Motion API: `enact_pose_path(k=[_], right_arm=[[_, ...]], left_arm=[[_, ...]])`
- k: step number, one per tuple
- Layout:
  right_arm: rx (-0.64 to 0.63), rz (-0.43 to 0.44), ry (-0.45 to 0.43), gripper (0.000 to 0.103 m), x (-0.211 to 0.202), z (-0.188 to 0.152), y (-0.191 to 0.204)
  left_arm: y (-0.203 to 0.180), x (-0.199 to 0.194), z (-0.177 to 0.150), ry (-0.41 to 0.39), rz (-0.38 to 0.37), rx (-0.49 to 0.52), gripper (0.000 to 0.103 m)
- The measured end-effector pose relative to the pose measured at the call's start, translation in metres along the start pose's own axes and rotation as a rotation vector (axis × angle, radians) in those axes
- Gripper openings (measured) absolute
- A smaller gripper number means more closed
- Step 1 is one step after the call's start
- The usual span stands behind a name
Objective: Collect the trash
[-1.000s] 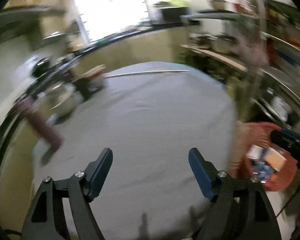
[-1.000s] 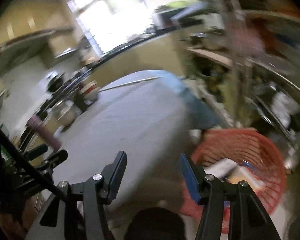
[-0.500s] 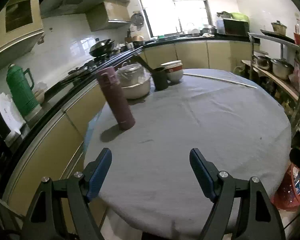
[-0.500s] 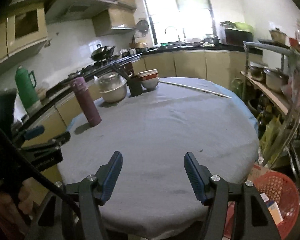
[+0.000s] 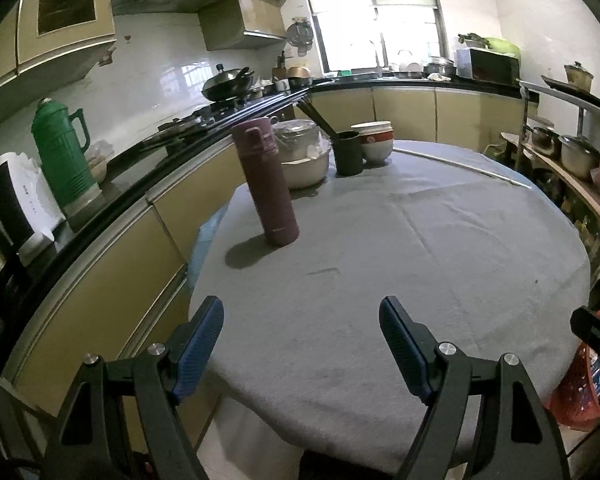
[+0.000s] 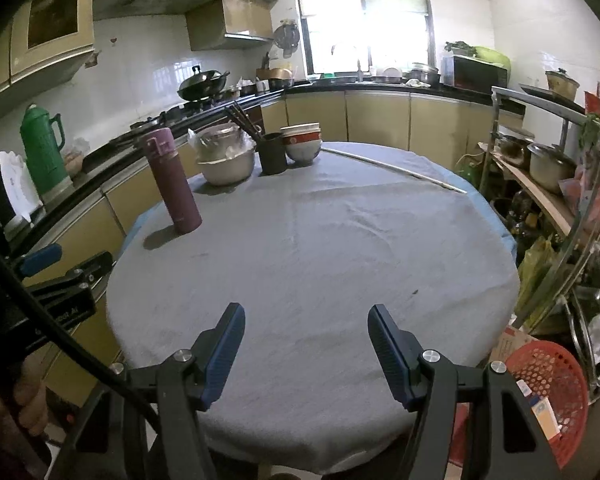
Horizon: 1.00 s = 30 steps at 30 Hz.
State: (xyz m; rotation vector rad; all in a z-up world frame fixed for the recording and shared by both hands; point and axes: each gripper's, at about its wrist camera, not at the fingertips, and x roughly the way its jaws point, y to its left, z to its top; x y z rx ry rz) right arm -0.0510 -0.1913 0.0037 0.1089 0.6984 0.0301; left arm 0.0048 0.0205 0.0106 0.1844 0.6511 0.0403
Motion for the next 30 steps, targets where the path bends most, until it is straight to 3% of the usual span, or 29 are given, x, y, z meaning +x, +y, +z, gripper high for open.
enact_pose_path(k=[30], right_arm=[[0.015, 0.013, -0.045, 0.067, -0.024, -0.016, 0.002]], left_arm=[[0.0, -0.028, -0.007, -0.03, -0.003, -0.021, 0.081]])
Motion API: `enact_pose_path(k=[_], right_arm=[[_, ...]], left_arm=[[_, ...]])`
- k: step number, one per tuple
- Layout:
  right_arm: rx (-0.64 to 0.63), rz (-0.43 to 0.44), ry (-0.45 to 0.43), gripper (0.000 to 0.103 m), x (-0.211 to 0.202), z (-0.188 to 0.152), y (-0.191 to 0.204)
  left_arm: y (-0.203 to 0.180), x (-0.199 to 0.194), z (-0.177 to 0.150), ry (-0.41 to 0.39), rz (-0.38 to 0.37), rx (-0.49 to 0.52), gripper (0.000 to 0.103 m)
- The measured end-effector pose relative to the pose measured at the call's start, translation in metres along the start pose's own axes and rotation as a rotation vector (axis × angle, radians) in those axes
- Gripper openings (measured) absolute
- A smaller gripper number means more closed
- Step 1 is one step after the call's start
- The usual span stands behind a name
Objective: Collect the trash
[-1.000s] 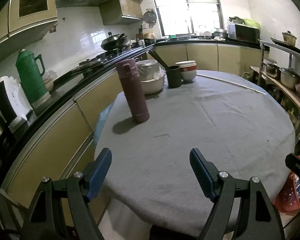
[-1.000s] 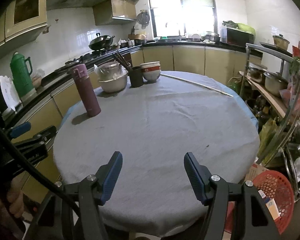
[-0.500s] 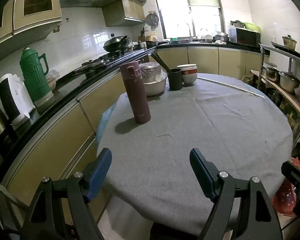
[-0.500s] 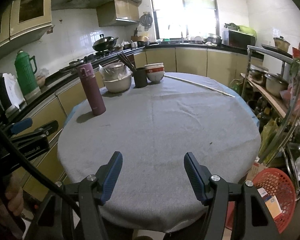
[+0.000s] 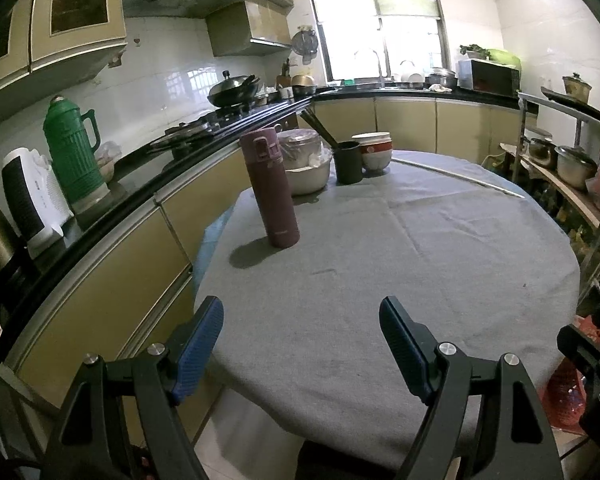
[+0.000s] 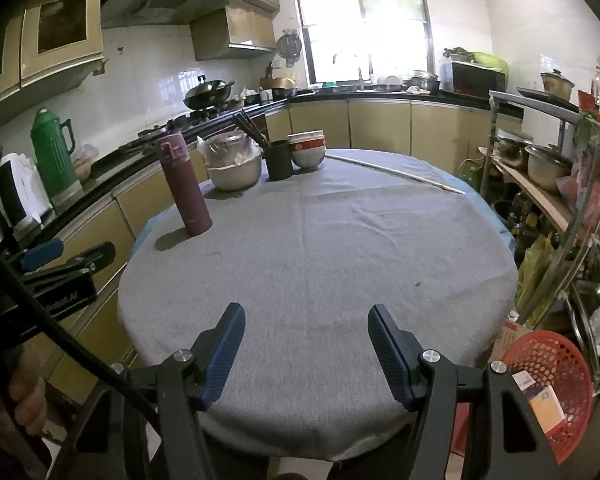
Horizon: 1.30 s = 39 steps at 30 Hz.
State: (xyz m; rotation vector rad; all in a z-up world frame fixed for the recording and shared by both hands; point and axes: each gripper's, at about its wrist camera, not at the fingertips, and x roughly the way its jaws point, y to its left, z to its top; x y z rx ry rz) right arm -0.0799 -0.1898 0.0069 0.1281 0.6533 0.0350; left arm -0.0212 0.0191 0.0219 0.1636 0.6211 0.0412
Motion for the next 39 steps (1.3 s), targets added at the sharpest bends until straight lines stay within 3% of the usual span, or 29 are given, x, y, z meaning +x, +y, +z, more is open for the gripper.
enact_pose_path(k=[21, 39], right_arm=[[0.011, -0.006, -0.022, 0.067, -0.015, -0.004, 0.0], [0.014, -0.004, -0.013, 0.068, -0.003, 0.003, -0.002]], left_arm=[[-0.003, -0.015, -0.003, -0.02, -0.017, 0.006, 0.082], [-0.001, -0.005, 0.0, 0.005, -0.001, -0.011, 0.083]])
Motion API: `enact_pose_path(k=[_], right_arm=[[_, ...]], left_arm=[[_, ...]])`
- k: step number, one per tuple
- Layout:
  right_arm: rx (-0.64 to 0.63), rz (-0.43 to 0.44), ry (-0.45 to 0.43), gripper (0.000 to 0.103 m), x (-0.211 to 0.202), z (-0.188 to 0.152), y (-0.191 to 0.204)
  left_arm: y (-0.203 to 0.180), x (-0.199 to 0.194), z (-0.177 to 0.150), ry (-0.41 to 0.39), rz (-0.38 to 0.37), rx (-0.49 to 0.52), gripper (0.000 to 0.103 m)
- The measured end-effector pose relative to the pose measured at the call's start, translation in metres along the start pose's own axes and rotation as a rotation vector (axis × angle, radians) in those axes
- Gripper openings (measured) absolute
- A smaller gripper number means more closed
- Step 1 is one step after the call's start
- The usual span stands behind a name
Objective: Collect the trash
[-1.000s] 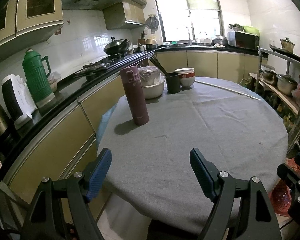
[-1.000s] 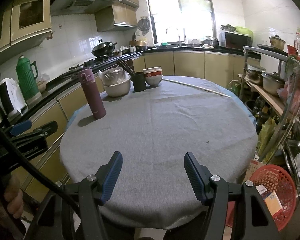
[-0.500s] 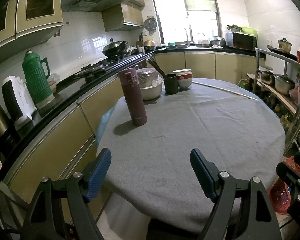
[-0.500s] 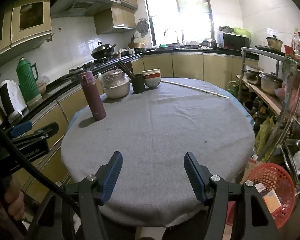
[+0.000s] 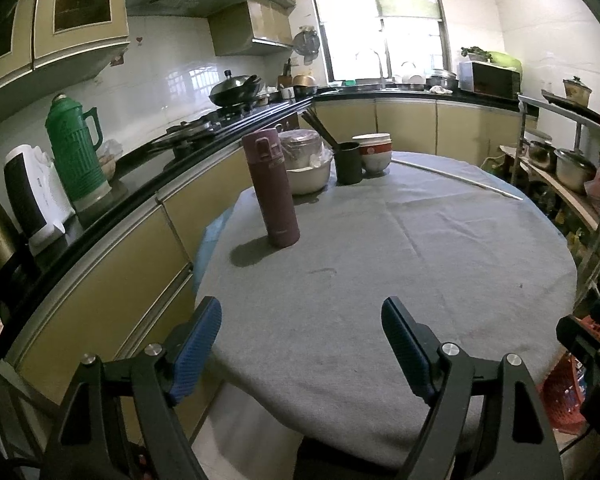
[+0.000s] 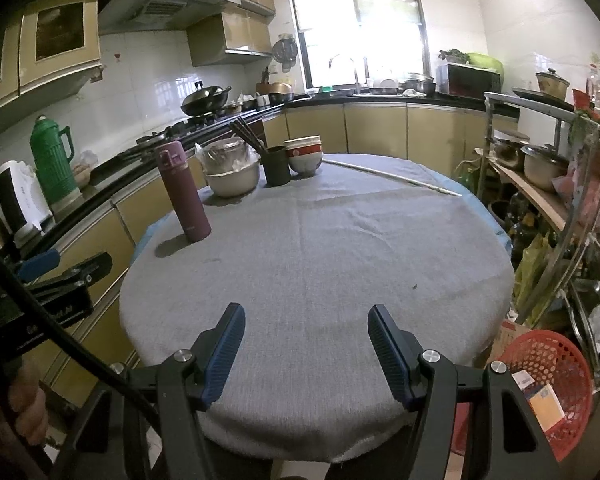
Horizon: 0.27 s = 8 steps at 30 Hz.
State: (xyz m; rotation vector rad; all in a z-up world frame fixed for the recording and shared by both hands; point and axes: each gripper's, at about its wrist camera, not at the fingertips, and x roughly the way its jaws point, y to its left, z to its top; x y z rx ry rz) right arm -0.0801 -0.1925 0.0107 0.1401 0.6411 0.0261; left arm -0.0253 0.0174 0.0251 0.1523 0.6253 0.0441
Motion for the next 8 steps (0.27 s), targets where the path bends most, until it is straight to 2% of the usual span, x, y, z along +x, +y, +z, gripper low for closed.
enact_pose_path(k=[8], right_arm=[[0.017, -0.004, 0.041, 0.067, 0.03, 0.004, -0.009]], left_arm=[[0.0, 0.027, 0.0, 0.041, -0.022, -0.006, 0.083]])
